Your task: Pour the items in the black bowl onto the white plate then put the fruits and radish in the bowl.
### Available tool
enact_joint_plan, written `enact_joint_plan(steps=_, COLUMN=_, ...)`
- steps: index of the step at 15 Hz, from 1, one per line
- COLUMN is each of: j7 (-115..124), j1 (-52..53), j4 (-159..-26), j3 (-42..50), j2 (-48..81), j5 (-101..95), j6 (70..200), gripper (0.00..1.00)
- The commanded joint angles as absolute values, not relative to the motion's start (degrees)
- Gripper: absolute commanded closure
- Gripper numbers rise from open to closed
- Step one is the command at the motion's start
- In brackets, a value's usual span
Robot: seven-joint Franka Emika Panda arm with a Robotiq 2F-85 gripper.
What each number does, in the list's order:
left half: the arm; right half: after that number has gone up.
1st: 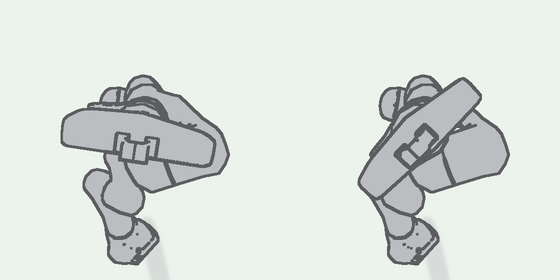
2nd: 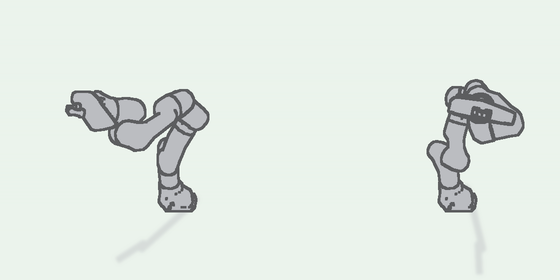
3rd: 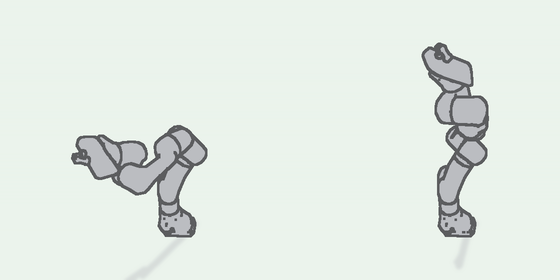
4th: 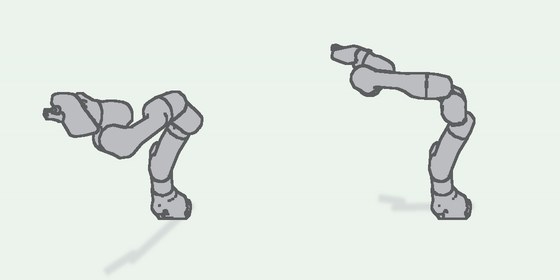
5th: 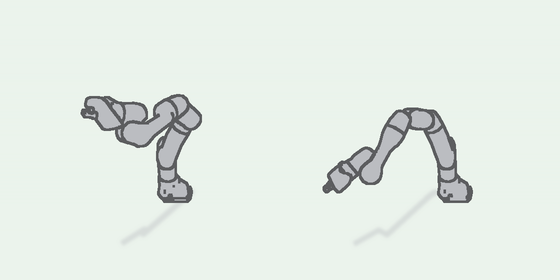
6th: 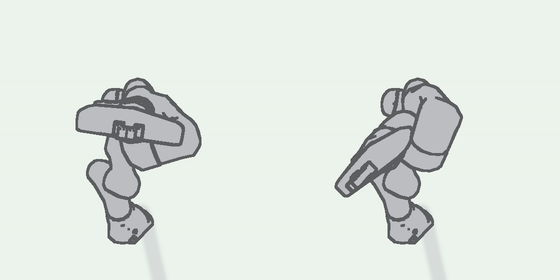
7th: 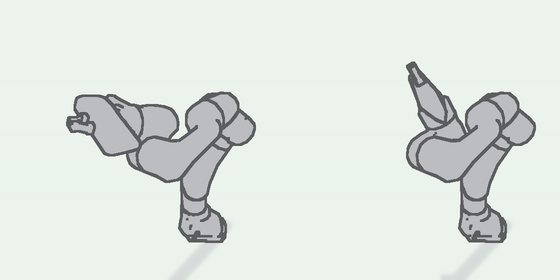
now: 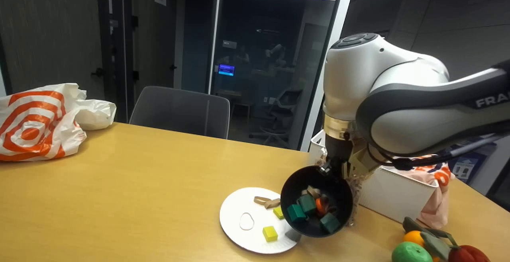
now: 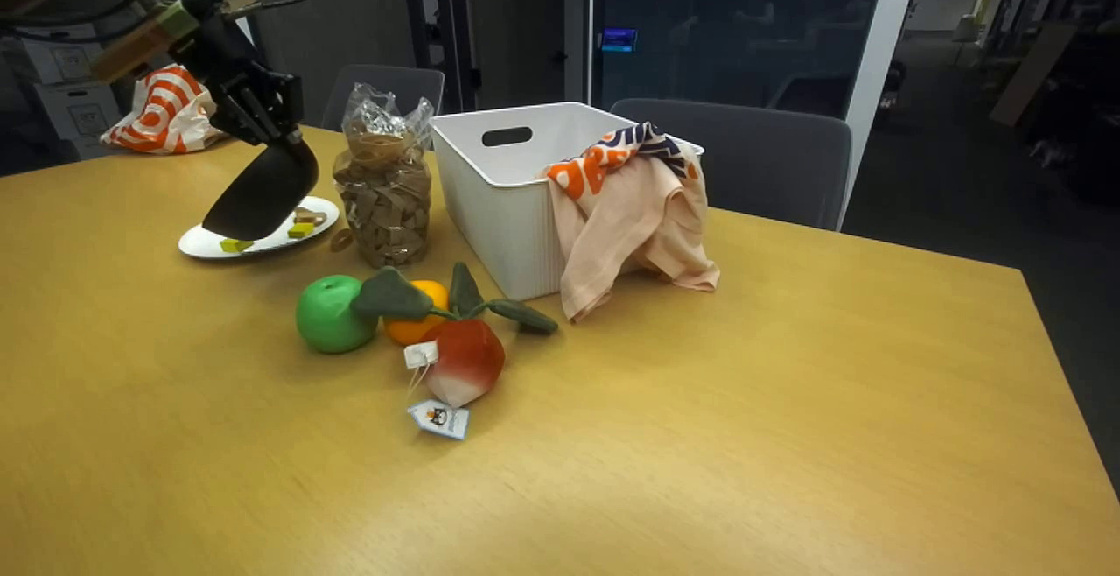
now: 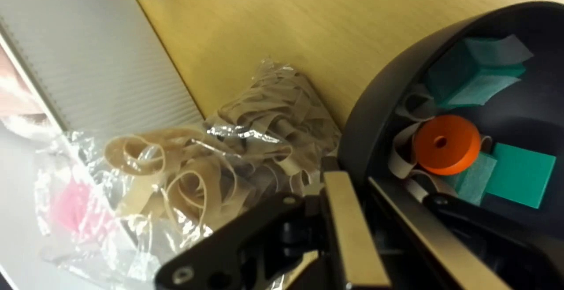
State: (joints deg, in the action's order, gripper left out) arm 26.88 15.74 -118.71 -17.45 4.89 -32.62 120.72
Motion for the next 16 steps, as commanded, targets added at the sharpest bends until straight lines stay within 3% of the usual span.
enact_joint_plan(steps=1, j7=31.49, j1=18.68, j4=-113.92, j3=-16.86, j2=8.60, j5=-38.85, j6=119.47, gripper=0.91)
enact_joint_plan(steps=9, j7=43.17, j1=23.38, j4=-112.85, j3=-16.99, j2=10.01, j5=-51.61, j6=121.30, gripper=0.91)
enact_joint_plan(steps=16, j7=63.05, j1=25.03, j4=-118.34, j3=-17.65, j2=8.72, j5=-74.21, j6=125.70, gripper=0.91)
